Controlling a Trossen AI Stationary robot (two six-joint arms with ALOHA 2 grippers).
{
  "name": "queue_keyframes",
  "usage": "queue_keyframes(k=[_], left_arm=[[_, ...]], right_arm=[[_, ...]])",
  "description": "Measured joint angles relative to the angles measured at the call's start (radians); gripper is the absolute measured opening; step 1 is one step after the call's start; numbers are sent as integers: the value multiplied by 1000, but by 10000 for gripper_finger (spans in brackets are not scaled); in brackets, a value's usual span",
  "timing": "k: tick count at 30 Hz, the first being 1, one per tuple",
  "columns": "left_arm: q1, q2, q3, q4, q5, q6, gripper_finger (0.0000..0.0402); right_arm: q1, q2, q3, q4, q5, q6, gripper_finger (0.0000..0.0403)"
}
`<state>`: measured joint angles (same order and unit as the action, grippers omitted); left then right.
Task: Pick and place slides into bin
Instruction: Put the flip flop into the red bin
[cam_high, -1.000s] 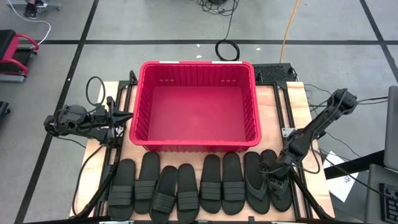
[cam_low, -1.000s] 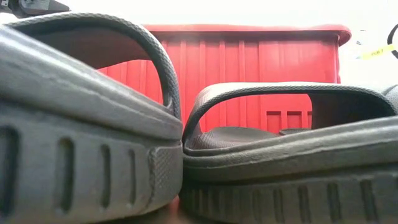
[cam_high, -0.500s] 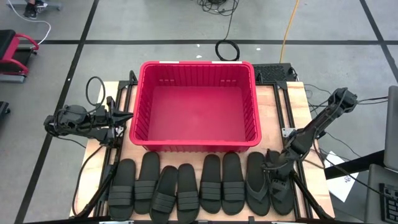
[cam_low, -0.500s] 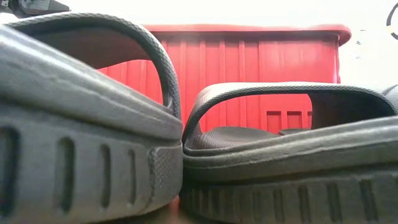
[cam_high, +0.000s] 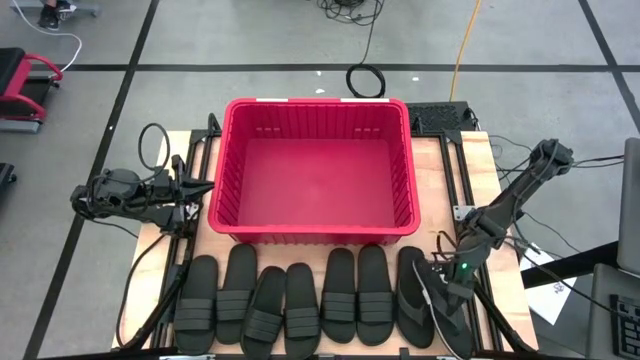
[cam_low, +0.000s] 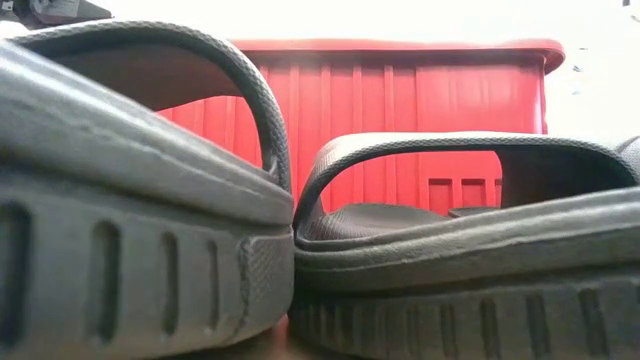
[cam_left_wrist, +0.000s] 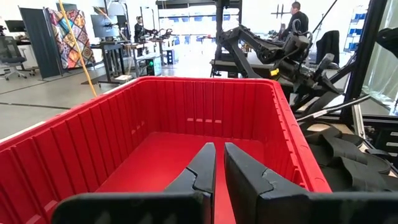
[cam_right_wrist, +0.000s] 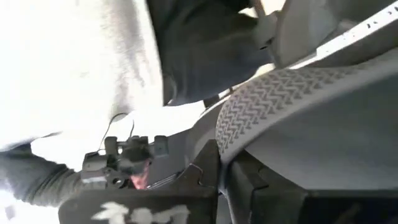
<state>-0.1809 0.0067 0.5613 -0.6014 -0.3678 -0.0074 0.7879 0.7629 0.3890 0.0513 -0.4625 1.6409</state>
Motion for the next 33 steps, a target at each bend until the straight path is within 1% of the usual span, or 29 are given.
queue_keyframes(k=[4, 8, 14, 18, 19, 22, 26, 30, 33], left_arm=[[0, 0, 0, -1, 0, 0, 31], [0, 0, 0, -2, 0, 0, 31], [0, 0, 0, -2, 0, -1, 31], [0, 0, 0, -2, 0, -5, 31], [0, 0, 0, -1, 0, -5, 31], [0, 0, 0, -2, 0, -5, 31], [0, 0, 0, -2, 0, -6, 31], [0, 0, 0, -1, 0, -14, 31], [0, 0, 0, -1, 0, -23, 31]], right_arm=[[0, -5, 20, -15, -6, -3, 1], [0, -5, 75, -11, -10, -39, 1], [0, 7, 224, -17, -10, -61, 0], [-7, 49, 341, -66, -14, -115, 0], [-16, 63, 369, -82, -29, -132, 0], [-59, 123, 464, -149, -92, -195, 0], [-135, 200, 594, -274, -169, -340, 0], [-212, 238, 726, -475, -158, -538, 0], [-276, 247, 828, -665, -103, -693, 0]])
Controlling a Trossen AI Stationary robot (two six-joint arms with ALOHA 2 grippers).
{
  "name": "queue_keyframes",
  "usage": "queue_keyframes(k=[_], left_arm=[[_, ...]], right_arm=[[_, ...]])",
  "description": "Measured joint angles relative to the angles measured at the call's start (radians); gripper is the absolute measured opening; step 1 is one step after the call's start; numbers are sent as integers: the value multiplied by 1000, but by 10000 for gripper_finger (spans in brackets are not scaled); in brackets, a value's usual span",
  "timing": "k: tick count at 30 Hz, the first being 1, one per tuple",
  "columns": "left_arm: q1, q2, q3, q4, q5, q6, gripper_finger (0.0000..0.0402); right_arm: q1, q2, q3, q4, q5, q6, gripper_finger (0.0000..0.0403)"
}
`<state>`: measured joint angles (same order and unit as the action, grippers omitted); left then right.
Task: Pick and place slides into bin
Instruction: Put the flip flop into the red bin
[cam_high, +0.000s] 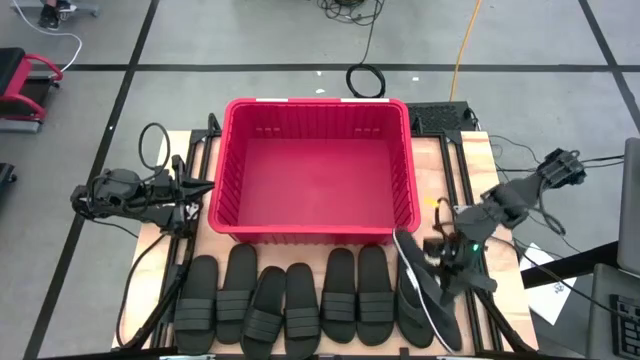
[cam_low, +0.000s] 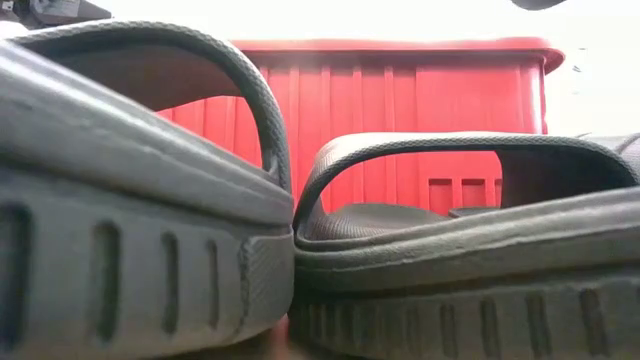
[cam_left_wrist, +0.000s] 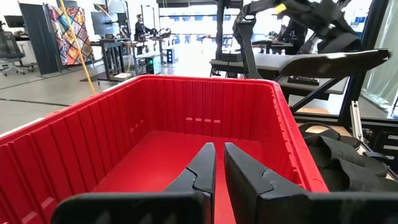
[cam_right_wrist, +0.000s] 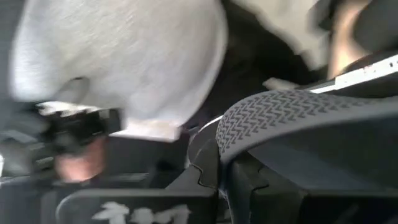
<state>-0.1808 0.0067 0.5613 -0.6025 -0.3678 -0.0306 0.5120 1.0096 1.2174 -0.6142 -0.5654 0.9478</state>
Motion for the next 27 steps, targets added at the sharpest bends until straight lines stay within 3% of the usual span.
queue_keyframes(k=[4, 8, 14, 23, 27], left_arm=[[0, 0, 0, 0, 1, -16, 31], [0, 0, 0, -3, 0, -7, 31], [0, 0, 0, -6, 0, 6, 31], [0, 0, 0, -8, 0, -5, 31], [0, 0, 0, -7, 1, -5, 31]], right_arm=[[-104, 10, 100, -164, 82, -148, 0], [-235, 27, 164, -196, 134, -240, 0], [-445, 143, 341, -364, 67, -413, 0], [-657, 416, 816, -964, 71, -781, 0], [-708, 477, 916, -935, 31, -850, 0]])
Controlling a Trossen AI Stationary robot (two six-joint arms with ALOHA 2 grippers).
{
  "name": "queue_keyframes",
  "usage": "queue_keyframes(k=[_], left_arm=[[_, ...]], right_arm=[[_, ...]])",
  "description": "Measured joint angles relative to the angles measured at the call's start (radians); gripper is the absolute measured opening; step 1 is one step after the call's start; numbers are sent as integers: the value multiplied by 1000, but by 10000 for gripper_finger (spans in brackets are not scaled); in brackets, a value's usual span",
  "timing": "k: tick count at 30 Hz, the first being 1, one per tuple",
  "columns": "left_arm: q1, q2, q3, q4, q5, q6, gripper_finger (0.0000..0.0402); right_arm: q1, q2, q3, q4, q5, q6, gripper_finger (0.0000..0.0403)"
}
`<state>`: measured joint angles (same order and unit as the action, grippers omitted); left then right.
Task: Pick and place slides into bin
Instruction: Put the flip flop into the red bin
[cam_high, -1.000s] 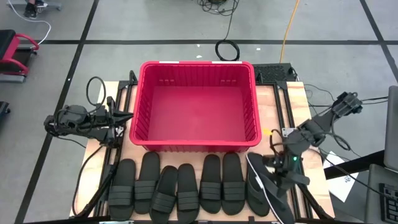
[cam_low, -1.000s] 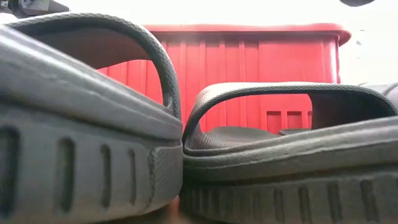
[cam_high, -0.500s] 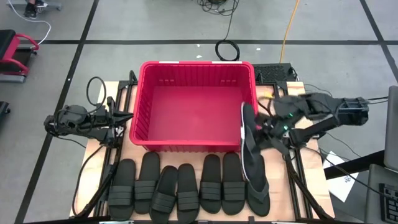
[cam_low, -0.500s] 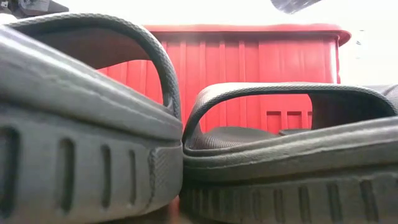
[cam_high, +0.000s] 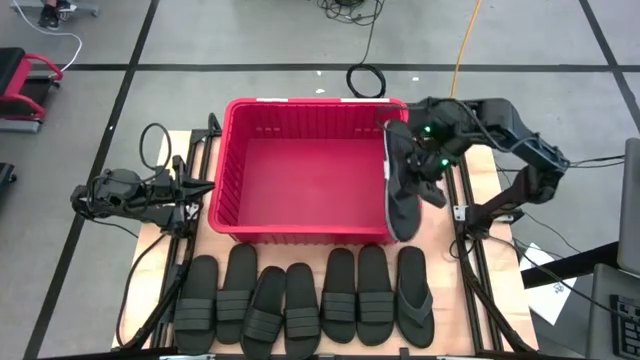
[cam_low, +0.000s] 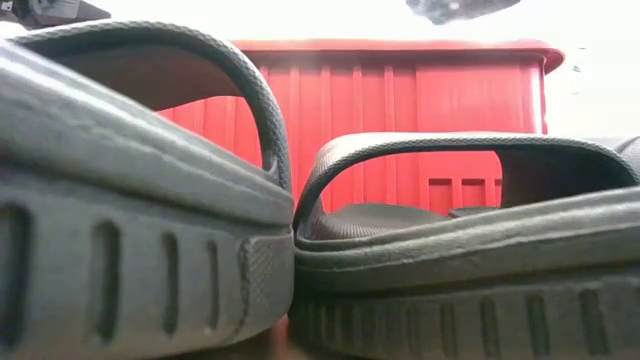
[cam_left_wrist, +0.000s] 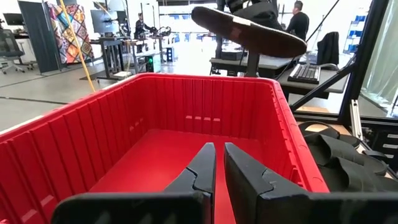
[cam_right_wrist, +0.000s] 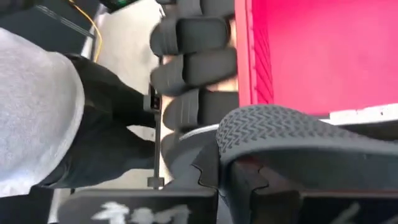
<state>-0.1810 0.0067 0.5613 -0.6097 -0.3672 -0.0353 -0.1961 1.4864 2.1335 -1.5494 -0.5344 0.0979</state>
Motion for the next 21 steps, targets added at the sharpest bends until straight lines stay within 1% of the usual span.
queue_keyframes(k=[2, 6, 8, 9, 12, 13, 16, 21], left_arm=[[0, 0, 0, 1, 0, 0, 31], [0, 0, 0, 3, 0, 5, 31], [0, 0, 0, 5, 0, 13, 31], [0, 0, 0, 5, 0, 16, 31], [0, 0, 0, 5, 0, 26, 31], [0, 0, 0, 4, 0, 26, 31], [0, 0, 0, 4, 0, 31, 31], [0, 0, 0, 1, 0, 33, 31]], right_arm=[[-30, 29, 39, -18, -19, -20, 0], [-73, 57, 39, 8, -12, -65, 0], [-97, 81, 39, -22, -2, -109, 0], [-108, 90, 39, -32, 27, -129, 0], [-141, 123, 27, -11, 178, -152, 0], [-154, 137, 27, -8, 200, -162, 0], [-191, 174, 27, -19, 194, -206, 0], [-209, 236, 27, -21, 193, -280, 0]])
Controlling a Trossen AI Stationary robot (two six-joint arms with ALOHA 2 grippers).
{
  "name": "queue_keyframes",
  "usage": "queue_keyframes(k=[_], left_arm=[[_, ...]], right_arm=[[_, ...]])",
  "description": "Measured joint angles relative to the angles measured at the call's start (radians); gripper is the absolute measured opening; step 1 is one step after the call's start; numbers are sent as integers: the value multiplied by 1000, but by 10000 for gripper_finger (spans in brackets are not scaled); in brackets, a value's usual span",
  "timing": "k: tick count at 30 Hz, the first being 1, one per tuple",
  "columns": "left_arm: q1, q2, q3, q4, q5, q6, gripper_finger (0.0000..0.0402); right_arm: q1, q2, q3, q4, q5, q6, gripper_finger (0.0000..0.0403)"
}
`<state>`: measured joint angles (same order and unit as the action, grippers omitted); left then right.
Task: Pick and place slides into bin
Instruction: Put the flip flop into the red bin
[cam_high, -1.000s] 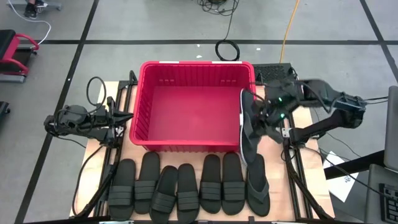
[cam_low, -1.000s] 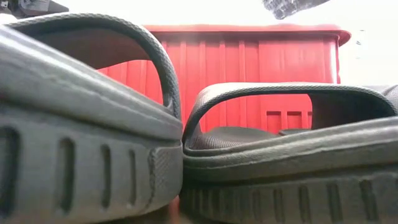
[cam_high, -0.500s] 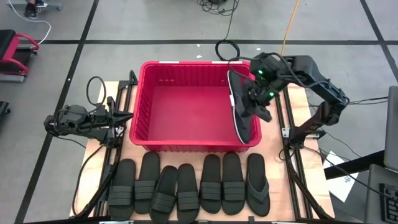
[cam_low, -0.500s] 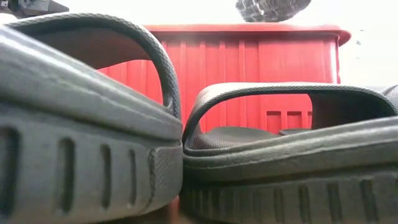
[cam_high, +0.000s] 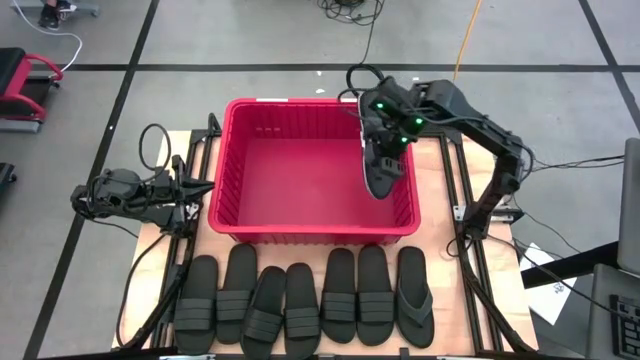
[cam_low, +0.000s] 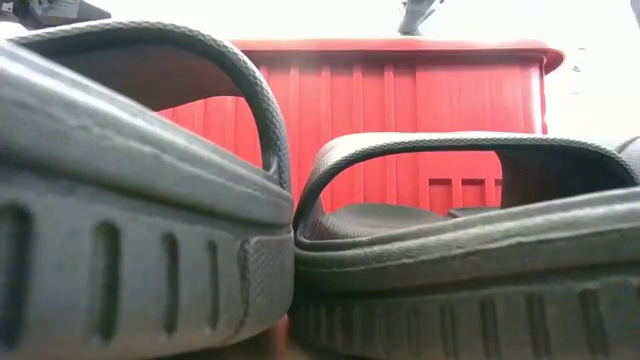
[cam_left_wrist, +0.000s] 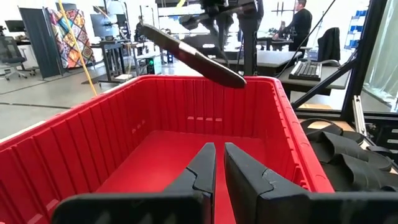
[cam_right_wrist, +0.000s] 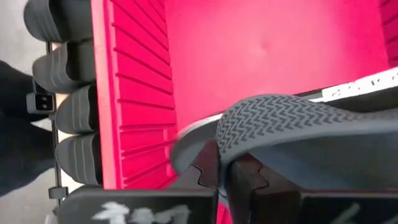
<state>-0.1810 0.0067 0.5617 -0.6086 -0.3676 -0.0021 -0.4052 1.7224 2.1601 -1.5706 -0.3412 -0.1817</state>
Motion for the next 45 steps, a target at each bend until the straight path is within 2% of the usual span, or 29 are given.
queue_keyframes(k=[6, 9, 14, 23, 26, 36, 45], left_arm=[[0, 0, 0, -2, 0, 3, 31], [0, 0, 0, -2, 0, 8, 31], [0, 0, 0, -2, 0, 8, 31], [0, 0, 0, -2, 0, 7, 31], [0, 0, 0, -2, 0, 7, 31], [0, 0, 0, -1, 0, 23, 31], [0, 0, 0, -2, -1, 24, 31]], right_arm=[[-36, 82, 0, 0, 10, -6, 0], [-51, 120, -1, 1, 53, 2, 0], [-90, 137, -88, 34, 53, 33, 0], [-122, 27, -435, 244, -4, 62, 0], [-134, -13, -513, 311, -10, 90, 0], [-152, -20, -626, 377, -56, 118, 0], [-159, -20, -694, 463, -51, 122, 0]])
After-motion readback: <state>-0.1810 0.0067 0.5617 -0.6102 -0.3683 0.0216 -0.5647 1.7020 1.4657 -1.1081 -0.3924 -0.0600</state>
